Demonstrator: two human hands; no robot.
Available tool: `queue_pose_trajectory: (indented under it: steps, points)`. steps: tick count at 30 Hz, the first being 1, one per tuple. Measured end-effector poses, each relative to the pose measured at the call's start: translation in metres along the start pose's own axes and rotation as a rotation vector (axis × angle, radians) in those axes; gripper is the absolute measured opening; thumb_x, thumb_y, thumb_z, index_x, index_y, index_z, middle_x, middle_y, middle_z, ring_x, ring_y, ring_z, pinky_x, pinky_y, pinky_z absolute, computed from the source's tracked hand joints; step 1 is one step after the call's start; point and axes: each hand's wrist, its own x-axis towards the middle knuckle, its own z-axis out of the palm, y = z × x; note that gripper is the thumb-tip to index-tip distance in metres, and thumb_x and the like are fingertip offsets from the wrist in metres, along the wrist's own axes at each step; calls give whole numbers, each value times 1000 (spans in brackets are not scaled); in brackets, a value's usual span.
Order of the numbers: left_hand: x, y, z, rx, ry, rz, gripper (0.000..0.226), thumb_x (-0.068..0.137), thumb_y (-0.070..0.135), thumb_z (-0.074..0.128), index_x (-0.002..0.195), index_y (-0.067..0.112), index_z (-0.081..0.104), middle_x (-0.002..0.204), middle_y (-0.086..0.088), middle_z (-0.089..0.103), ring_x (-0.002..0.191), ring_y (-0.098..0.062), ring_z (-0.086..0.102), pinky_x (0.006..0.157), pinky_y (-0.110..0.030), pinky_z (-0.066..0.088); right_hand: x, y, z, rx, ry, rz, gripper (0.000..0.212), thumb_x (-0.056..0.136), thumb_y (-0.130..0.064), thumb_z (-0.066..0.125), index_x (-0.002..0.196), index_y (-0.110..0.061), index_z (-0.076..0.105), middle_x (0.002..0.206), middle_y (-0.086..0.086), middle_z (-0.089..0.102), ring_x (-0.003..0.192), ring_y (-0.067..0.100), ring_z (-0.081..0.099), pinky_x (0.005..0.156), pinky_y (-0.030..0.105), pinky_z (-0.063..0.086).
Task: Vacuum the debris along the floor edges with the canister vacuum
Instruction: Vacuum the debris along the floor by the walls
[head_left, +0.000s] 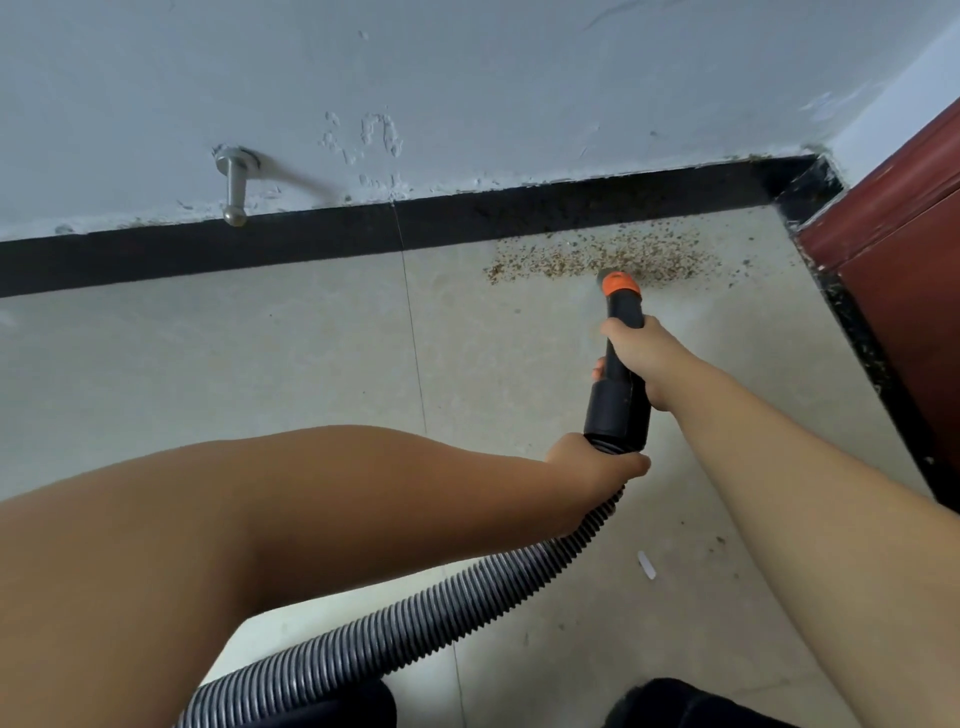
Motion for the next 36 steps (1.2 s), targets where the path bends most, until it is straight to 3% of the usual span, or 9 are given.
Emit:
queue_pose_trajectory:
  steps: [5,9,11,14,16,18,25,31,36]
  points:
    - [-1,3,8,-89,28,6,20,84,20,67,93,9,53,68,-6,52,53,-18,49,56,-25,44,-2,-14,5,-137,-106,-5,32,98,-19,51,128,-16,39,83,13,55,57,23,56,43,27,51]
    - [-18,-13,0,-168,88,-25,19,84,20,66,92,9,53,68,-6,53,53,-19,50,54,-24,44,-21,-11,34,-283,-254,-34,32,97,-18,50,127,-15,39,88,12,52,57,22,56,44,27,50]
    - [-25,-19,-8,-195,138,-31,18,84,20,65,92,9,53,68,-6,53,52,-18,51,53,-24,44,-28,-9,53,-313,-300,-60,32,97,-19,50,127,-13,40,87,13,54,59,24,58,53,32,54]
    - [-31,-22,-23,-217,209,-28,18,84,20,66,91,9,54,68,-6,54,54,-19,52,57,-27,47,-31,-11,78,-355,-312,-102,36,96,-21,49,129,-11,40,95,15,56,70,30,60,78,45,57]
    - [-31,-21,-34,-211,224,-32,19,84,20,66,93,8,54,68,-7,54,54,-20,52,59,-29,48,-31,-13,89,-322,-320,-103,36,96,-21,49,129,-11,39,96,16,58,67,29,62,70,40,57]
    - [-29,-17,-43,-174,229,-26,19,84,20,67,92,8,54,68,-7,54,53,-20,52,59,-28,48,-26,-17,91,-276,-299,-75,37,96,-22,50,130,-12,38,100,17,60,71,31,64,72,40,57]
    - [-7,-4,-27,-19,149,9,30,82,24,69,103,6,59,68,-5,57,55,-20,53,63,-30,49,-2,-16,43,-67,-130,22,35,96,-20,51,128,-16,37,81,11,56,55,23,56,49,31,52]
    - [18,20,-8,26,108,38,33,82,26,69,107,8,59,75,-7,58,64,-23,54,67,-32,49,21,-27,8,-1,-24,3,37,98,-19,51,131,-16,35,78,12,57,54,23,56,51,33,51]
    - [20,17,-9,-31,132,34,27,82,24,69,101,9,58,74,-7,56,63,-24,53,67,-32,49,20,-32,19,-58,-104,-9,36,97,-18,51,130,-17,37,81,14,56,55,24,55,51,32,52]
